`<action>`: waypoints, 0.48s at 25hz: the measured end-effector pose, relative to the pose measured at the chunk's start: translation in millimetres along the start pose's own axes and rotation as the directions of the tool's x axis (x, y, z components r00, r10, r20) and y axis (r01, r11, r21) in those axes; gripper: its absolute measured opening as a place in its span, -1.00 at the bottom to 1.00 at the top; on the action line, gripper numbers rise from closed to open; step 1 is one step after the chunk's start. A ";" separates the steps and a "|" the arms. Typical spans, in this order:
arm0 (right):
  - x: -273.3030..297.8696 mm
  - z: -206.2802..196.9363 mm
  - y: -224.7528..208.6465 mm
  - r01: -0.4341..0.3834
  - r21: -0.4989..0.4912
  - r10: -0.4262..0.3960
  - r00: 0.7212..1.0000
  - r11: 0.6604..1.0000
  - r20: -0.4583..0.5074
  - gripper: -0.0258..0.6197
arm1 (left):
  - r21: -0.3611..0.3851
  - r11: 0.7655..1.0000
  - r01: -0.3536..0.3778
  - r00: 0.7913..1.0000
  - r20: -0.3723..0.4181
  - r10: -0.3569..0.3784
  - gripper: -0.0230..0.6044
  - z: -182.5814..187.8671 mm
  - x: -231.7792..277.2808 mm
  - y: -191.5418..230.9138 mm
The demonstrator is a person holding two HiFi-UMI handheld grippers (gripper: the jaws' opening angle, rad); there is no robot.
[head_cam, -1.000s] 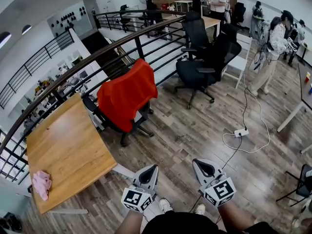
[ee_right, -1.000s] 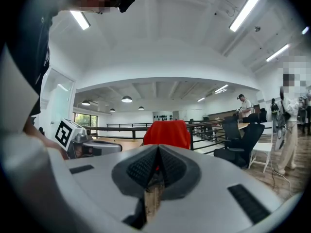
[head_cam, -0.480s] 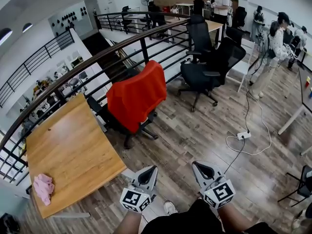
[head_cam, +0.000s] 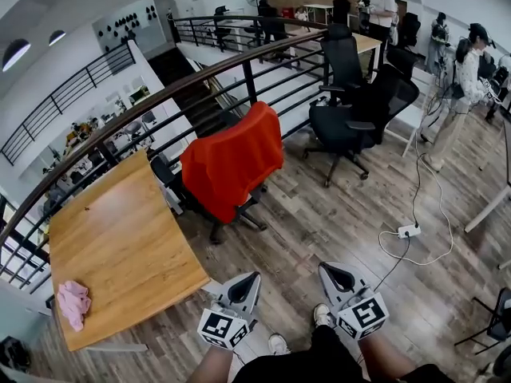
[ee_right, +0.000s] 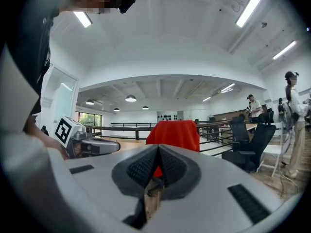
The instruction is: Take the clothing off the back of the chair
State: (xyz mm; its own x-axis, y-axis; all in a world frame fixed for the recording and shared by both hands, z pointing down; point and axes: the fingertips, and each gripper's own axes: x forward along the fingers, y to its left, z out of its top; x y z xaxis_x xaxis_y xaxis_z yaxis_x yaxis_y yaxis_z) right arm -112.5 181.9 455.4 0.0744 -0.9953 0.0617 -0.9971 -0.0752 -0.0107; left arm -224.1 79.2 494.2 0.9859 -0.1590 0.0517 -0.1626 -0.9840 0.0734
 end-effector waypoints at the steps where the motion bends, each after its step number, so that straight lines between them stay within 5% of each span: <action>1: 3.8 0.5 -8.0 -0.006 0.001 0.006 1.000 1.000 0.003 -0.90 | 0.003 1.000 -0.009 1.000 -0.001 0.009 -0.88 0.9 7.0 1.1; 12: 36.9 15.9 -121.9 -0.089 -0.032 0.090 0.996 0.996 0.023 -0.90 | -0.015 0.993 -0.118 0.992 0.035 0.119 -0.88 25.7 108.6 12.8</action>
State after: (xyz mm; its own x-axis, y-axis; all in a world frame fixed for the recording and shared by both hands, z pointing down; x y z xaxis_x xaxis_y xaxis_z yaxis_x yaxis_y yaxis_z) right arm 12.0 153.4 443.1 -0.0150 -0.9992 0.0373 -0.9998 0.0156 0.0155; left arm -118.0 47.2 475.2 0.9603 -0.2776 0.0255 -0.2788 -0.9568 0.0822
